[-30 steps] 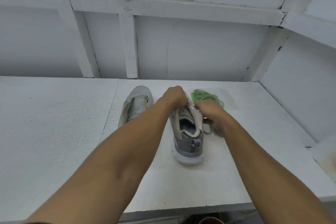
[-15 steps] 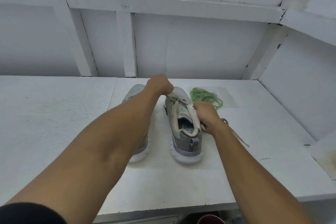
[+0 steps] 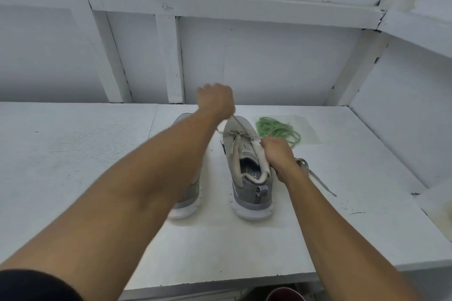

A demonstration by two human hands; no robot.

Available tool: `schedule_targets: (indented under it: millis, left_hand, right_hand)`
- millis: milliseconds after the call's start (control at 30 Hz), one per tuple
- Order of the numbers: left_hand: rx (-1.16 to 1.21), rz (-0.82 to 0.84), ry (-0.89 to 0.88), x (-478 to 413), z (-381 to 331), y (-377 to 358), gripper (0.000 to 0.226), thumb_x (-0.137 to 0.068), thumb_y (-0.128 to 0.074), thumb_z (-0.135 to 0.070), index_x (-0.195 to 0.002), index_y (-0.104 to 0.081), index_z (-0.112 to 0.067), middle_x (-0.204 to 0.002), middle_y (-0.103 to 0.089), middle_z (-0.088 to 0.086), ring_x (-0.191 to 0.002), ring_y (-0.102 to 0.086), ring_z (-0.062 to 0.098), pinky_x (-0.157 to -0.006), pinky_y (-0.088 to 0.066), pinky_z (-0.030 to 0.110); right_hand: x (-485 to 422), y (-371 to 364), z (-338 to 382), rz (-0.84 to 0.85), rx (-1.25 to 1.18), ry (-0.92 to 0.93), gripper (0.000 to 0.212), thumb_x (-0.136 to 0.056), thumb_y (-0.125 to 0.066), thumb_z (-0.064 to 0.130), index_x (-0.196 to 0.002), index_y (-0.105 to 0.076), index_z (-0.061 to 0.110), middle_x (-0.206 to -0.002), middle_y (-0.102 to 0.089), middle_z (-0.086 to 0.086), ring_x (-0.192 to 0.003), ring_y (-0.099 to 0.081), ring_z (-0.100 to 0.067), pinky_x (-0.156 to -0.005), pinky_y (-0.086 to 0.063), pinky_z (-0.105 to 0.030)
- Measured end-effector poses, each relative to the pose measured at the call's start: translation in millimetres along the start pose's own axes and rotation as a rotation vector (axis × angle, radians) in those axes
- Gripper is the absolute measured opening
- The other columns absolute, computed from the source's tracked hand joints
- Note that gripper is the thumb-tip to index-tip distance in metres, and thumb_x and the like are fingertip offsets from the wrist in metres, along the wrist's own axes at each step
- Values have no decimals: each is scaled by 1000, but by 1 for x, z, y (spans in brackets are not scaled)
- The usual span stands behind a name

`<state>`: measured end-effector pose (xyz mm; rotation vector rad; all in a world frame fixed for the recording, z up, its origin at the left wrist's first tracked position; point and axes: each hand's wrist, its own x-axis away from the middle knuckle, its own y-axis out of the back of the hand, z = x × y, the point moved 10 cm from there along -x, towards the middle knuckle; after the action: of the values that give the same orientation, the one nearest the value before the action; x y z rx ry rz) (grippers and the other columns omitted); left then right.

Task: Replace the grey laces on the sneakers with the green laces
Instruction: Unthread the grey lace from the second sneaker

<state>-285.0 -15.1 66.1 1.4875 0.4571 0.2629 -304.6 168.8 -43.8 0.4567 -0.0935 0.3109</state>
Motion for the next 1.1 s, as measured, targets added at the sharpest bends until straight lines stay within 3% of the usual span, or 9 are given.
schedule_targets:
  millis: [67,167,267,333,500,633,800,933,1100]
  left_hand:
    - [-25,-80,82,-8,31,19,30,-88,-48,-13,-116,-58,-8,-116,-60,13,-112,-53,33,-92,-38,37]
    - [14,-38,113,-12,41,17,33,-87,-50,-14,-119,-54,-7,-118,-57,15,-114,-52,35,-93,-38,38]
    - [232,69,-101,-7,-8,-5,33,-88,-57,-21,-120,-58,-13,-122,-60,12,-113,-56,30,-93,-46,35]
    - [311,171,-238,6,-45,-27,24,-85,-61,-17,-108,-68,-17,-114,-66,6,-106,-60,25,-87,-49,30]
    - [220,267,-240,21,-67,-65,12,-88,-57,-15,-97,-63,-18,-105,-62,2,-106,-53,24,-95,-33,41]
    - [222,130,-166,2,-37,-29,23,-85,-52,-9,-99,-63,-24,-112,-63,2,-114,-54,25,-104,-31,46]
    - [158,-181,84,-25,46,43,31,-82,-49,-6,-111,-58,-13,-107,-61,12,-104,-59,33,-95,-36,42]
    - [239,-124,64,-27,48,41,26,-79,-51,-4,-101,-63,-11,-104,-60,11,-91,-60,32,-82,-44,37]
    - [262,-66,9,-14,28,20,22,-79,-55,-5,-98,-63,-11,-103,-59,10,-88,-61,32,-84,-52,41]
  right_hand:
    - [-1,0,0,-6,4,9,21,-93,-45,15,-72,-39,14,-67,-35,-5,-63,-32,-18,-58,-21,-32]
    - [-1,0,1,-11,-3,18,26,-92,-46,14,-68,-36,16,-66,-34,-5,-63,-31,-18,-57,-20,-32]
    - [-1,-1,2,-5,-5,23,31,-91,-45,12,-64,-31,18,-63,-31,-4,-62,-28,-17,-57,-18,-32]
    - [0,-1,4,-5,8,31,33,-91,-44,11,-63,-29,19,-61,-29,-2,-60,-27,-17,-57,-17,-32]
    - [1,1,4,-14,37,35,34,-90,-43,11,-61,-28,19,-60,-29,-1,-59,-26,-17,-56,-17,-32]
    - [2,0,4,-10,24,38,34,-91,-44,12,-62,-29,20,-61,-28,-2,-59,-26,-17,-56,-17,-32]
    - [2,1,3,-18,8,26,36,-91,-45,11,-61,-29,20,-58,-28,0,-57,-26,-16,-55,-16,-32]
    - [2,0,3,-20,4,23,36,-90,-46,10,-61,-28,21,-58,-28,0,-57,-25,-17,-56,-15,-32]
    - [2,1,3,-25,5,18,36,-91,-46,10,-61,-29,20,-59,-29,0,-57,-26,-17,-55,-16,-32]
